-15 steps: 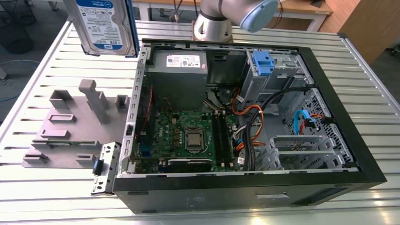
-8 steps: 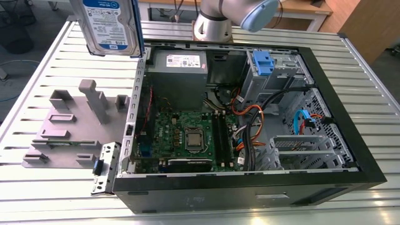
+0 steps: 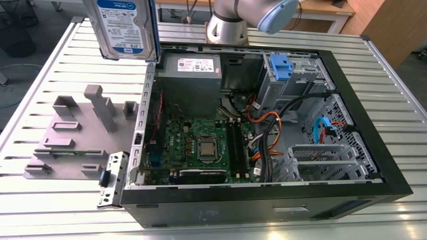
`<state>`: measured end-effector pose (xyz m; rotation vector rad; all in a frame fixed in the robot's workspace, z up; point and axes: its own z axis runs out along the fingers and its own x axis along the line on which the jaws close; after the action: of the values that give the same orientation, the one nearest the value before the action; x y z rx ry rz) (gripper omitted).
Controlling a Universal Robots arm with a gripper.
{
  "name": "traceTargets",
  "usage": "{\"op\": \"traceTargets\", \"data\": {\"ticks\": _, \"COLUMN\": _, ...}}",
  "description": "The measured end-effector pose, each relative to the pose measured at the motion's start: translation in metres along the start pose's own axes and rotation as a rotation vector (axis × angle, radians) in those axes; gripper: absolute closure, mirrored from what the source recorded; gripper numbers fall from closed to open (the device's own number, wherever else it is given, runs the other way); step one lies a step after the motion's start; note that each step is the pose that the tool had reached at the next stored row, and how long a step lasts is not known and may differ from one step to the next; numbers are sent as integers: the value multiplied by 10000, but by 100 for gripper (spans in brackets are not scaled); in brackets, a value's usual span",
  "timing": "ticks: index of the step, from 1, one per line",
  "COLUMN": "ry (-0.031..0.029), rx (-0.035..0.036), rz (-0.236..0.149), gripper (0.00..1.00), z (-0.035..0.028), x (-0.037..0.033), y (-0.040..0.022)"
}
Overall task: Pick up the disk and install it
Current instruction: 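Pick up the disk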
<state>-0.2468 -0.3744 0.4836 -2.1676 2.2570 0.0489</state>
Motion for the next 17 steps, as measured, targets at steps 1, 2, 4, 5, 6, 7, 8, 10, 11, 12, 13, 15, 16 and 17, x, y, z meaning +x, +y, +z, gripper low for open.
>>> {"op": "traceTargets", "data": {"ticks": 1, "ry": 0, "rx": 0, "rz": 0, "gripper": 65, "z": 0, "x": -1, "y": -17}}
{"op": "traceTargets", "data": {"ticks": 2, "ry": 1, "rx": 0, "rz": 0, "gripper": 65, "z": 0, "x": -2, "y": -34}}
{"op": "traceTargets", "data": {"ticks": 4, "ry": 0, "rx": 0, "rz": -1, "gripper": 65, "z": 0, "x": -3, "y": -66}}
{"op": "traceTargets", "data": {"ticks": 5, "ry": 0, "rx": 0, "rz": 0, "gripper": 65, "z": 0, "x": -3, "y": -82}}
{"op": "traceTargets", "data": {"ticks": 6, "ry": 0, "rx": 0, "rz": -1, "gripper": 65, "z": 0, "x": -4, "y": -98}}
{"op": "traceTargets", "data": {"ticks": 7, "ry": 0, "rx": 0, "rz": 0, "gripper": 65, "z": 0, "x": -5, "y": -114}}
{"op": "traceTargets", "data": {"ticks": 8, "ry": 0, "rx": 1, "rz": 0, "gripper": 65, "z": 0, "x": -5, "y": -130}}
{"op": "traceTargets", "data": {"ticks": 10, "ry": 0, "rx": 0, "rz": 1, "gripper": 65, "z": 1, "x": -7, "y": -166}}
{"op": "traceTargets", "data": {"ticks": 11, "ry": 0, "rx": 0, "rz": 1, "gripper": 65, "z": 1, "x": -7, "y": -184}}
{"op": "traceTargets", "data": {"ticks": 12, "ry": 1, "rx": -1, "rz": 0, "gripper": 65, "z": 1, "x": -8, "y": -204}}
{"op": "traceTargets", "data": {"ticks": 13, "ry": 0, "rx": 0, "rz": 0, "gripper": 65, "z": 2, "x": -12, "y": -286}}
{"op": "traceTargets", "data": {"ticks": 15, "ry": 0, "rx": 0, "rz": 0, "gripper": 65, "z": 2, "x": -13, "y": -334}}
{"op": "traceTargets", "data": {"ticks": 16, "ry": 0, "rx": 0, "rz": 1, "gripper": 65, "z": 2, "x": -14, "y": -358}}
{"op": "traceTargets", "data": {"ticks": 17, "ry": 0, "rx": 1, "rz": 1, "gripper": 65, "z": 2, "x": -15, "y": -384}}
